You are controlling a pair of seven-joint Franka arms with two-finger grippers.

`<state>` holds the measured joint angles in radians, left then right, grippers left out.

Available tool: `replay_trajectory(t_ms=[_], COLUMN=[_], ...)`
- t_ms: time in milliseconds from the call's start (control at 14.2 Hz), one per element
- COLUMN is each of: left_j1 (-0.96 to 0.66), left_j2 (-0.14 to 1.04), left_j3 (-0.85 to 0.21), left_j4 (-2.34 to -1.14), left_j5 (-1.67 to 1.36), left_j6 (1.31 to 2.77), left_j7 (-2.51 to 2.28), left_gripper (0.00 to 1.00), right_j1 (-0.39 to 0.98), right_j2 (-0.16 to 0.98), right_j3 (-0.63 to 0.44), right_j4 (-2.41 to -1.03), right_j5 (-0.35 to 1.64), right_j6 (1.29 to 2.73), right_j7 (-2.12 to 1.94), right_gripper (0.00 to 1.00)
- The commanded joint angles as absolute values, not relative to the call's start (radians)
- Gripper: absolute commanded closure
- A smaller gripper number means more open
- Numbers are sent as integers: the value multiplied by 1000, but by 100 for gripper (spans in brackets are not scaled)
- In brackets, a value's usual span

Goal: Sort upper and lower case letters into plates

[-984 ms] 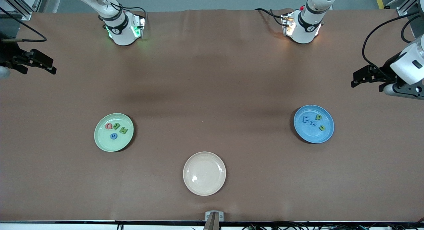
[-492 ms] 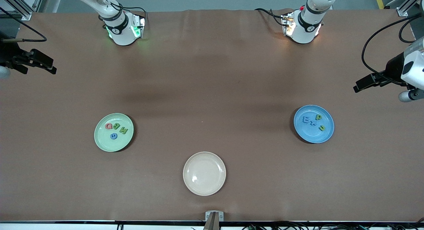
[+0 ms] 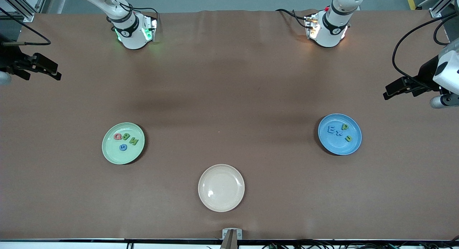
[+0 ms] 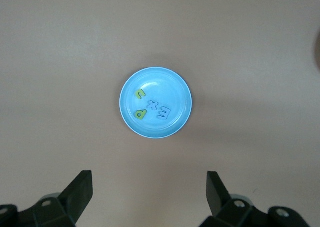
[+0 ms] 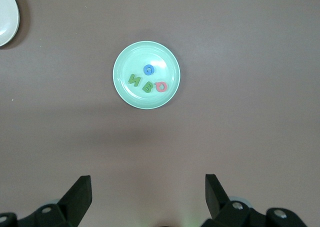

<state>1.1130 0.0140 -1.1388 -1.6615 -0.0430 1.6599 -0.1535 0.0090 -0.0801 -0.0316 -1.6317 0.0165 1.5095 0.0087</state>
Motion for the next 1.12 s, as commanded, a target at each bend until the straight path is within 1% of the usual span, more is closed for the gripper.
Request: replay_trajectory(t_ms=[0,352,1055], left_j1=[1121,1121,1121], left_j2=[-3,28,51], left_j3=[-1138,-1138,-1138], left_j4=[-1576,-1480,-1486], left_j5=[-32,-37,17], left_j6=[1588,1565,1575], left_j7=[-140,-135,-130], left_gripper=[0,0,0], right_j1=[15,14,14], right_j2=[-106,-106,-106], right_j3=[-34,-34,-34], right_j4=[-1657,-1660,-1661], right_j5=[5,6,6], right_j6=[1513,1511,1509], right_j7=[2,2,2], right_gripper=[0,0,0])
